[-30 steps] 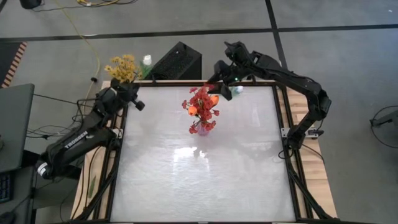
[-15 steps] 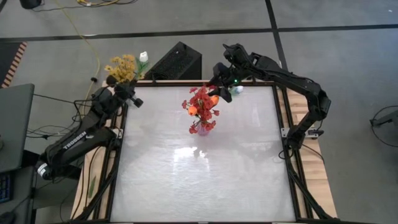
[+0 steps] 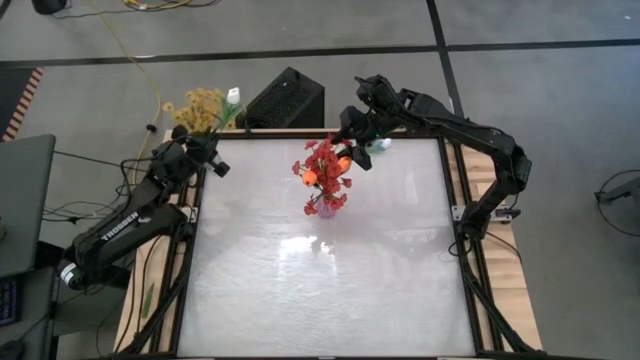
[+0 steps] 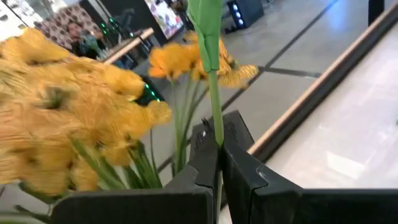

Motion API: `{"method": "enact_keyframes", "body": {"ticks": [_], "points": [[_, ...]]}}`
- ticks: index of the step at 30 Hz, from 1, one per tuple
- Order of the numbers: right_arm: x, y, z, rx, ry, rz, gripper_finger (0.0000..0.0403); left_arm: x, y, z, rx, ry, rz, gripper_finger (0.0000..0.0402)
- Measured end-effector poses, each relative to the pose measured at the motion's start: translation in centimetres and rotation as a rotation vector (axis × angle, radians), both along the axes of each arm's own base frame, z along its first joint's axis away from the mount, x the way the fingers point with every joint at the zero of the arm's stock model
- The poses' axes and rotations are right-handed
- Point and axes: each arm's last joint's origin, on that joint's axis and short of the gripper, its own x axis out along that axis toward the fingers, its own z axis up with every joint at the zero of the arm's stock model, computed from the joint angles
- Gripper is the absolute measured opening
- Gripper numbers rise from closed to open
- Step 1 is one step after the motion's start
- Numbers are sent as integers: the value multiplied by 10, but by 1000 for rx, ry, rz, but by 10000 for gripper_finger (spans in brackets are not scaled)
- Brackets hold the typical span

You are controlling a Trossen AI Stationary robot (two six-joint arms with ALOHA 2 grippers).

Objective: Sort flowers into vase by color
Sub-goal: Put the bottom white tulip into the transparent vase

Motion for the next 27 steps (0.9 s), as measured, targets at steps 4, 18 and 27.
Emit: {"method": "enact_keyframes", "body": {"ticks": [4,18,27], "points": [[0,0,0,-4,2,-5,276,0,0,-1,-11,4,0,0],[2,4,0,-4,6,6,276,-3,-4,11,83,-79,-12,0],[4,10,0,-10,3,28,276,-3,-3,1,65,-123,32,0]]}}
